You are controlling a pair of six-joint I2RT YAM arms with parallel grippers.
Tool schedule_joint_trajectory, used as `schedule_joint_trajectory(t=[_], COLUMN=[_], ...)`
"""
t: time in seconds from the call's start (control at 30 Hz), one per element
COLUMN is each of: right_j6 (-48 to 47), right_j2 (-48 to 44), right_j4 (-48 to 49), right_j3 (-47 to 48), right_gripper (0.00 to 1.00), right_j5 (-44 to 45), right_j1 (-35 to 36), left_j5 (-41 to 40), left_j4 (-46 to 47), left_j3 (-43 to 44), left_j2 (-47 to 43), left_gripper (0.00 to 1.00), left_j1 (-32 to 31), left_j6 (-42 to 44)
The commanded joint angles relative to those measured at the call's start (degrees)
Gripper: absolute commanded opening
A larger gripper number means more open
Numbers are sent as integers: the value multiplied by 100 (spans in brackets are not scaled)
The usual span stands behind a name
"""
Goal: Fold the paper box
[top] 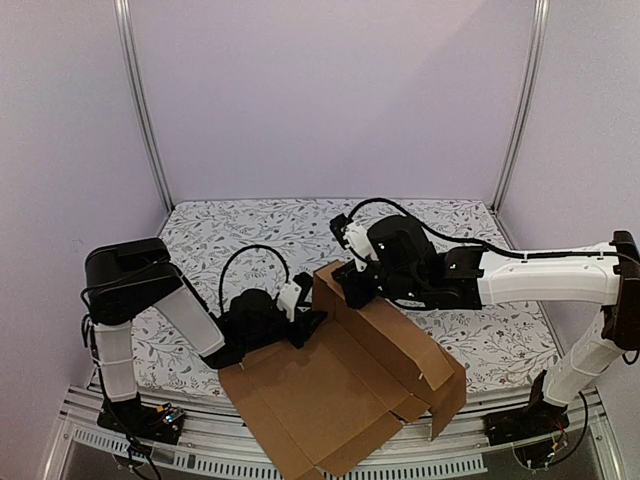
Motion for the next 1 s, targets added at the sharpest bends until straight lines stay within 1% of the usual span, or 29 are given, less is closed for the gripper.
schedule_joint_trajectory(t=[0.0, 0.07, 0.2, 0.43, 0.47, 0.57, 0.6, 0.63, 0.77, 0.97], right_j6=[79, 80, 90, 108, 101, 99, 91, 91, 84, 82], right_j2=[45, 5, -32, -21, -20, -27, -35, -50, -71, -148], right_j4=[-206, -205, -207, -188, -190, -195, -203, -197, -203, -209], right_j3=[-175, -197, -231, -224, -224, -218, -220, -220, -237, -270], right_gripper=[0, 0, 0, 0, 0, 0, 0, 0, 0, 0], right_j5=[-63, -55, -30, -36, -39, -45, -41, -44, -51, -49], right_j1=[9, 11, 7, 11, 5, 9, 11, 9, 4, 13], left_j5=[111, 198, 370, 383, 383, 383, 383, 354, 231, 250], left_j4=[112, 119, 153, 218, 205, 164, 140, 116, -56, -160], left_j3=[206, 269, 309, 243, 239, 196, 187, 178, 277, 429], left_j2=[165, 195, 208, 124, 91, -74, -159, -230, -425, -512], left_gripper=[32, 27, 1, 0, 1, 21, 26, 29, 34, 35], left_j1=[75, 99, 148, 168, 168, 168, 168, 168, 172, 203], left_j6=[89, 85, 35, 21, 24, 72, 104, 150, 408, 518])
